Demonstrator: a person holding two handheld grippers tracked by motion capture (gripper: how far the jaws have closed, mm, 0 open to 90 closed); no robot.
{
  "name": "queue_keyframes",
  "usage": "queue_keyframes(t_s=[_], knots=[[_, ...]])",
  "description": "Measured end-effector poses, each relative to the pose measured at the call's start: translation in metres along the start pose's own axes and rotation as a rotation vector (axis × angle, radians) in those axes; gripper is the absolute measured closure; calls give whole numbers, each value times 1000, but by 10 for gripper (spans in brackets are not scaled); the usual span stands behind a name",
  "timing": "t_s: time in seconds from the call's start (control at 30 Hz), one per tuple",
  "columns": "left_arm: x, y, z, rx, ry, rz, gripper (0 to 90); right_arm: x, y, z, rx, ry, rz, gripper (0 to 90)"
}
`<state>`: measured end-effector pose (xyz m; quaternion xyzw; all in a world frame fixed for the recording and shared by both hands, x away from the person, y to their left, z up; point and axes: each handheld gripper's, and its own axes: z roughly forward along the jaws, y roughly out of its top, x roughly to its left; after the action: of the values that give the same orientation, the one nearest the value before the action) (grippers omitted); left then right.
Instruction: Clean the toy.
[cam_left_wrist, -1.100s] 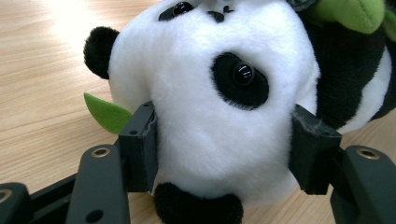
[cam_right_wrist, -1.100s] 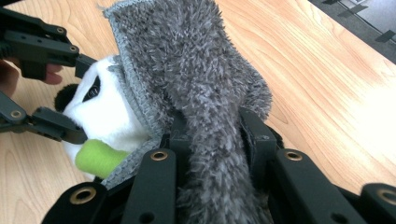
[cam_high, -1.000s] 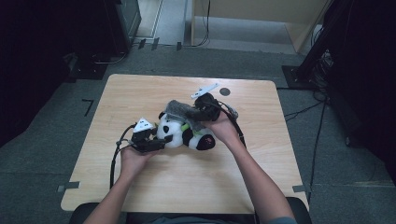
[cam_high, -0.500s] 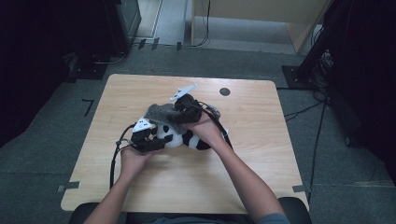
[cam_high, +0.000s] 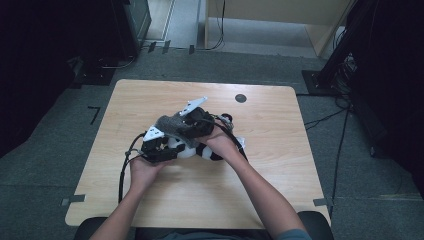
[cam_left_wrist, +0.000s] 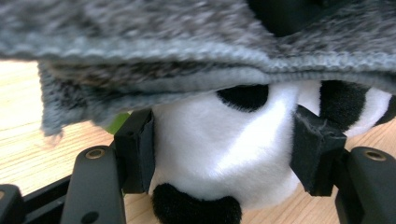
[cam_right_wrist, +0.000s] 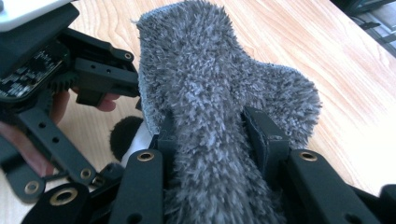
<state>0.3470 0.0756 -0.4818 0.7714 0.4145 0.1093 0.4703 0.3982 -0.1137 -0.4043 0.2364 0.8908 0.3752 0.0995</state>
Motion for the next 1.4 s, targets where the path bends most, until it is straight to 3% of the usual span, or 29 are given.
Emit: queue_keyframes(t_s=[0.3,0.47,0.73,0.77,0.8,0.9,1.07,1.2,1.4], knots=[[2,0,0,4,-9,-9,354,-19,-13,-11,-4,26,75,625],[2,2,0,11,-8,1,367,-32,-23,-20,23,41,133,656],[2,2,0,12,-16,0,388,-48,-32,-37,28,-48,144,714],[2,2,0,12,-18,-1,389,-51,-34,-39,22,-51,158,715],[2,2,0,11,-19,0,391,-57,-37,-41,5,-23,188,717],[2,2,0,10,-18,1,391,-58,-39,-44,1,-31,194,717],[2,2,0,11,-18,1,384,-62,-41,-56,-6,-101,204,732],[3,2,0,9,-19,2,380,-60,-42,-67,-47,-64,246,739],[2,3,0,7,-18,-3,378,-34,-27,-79,-114,-30,188,738]])
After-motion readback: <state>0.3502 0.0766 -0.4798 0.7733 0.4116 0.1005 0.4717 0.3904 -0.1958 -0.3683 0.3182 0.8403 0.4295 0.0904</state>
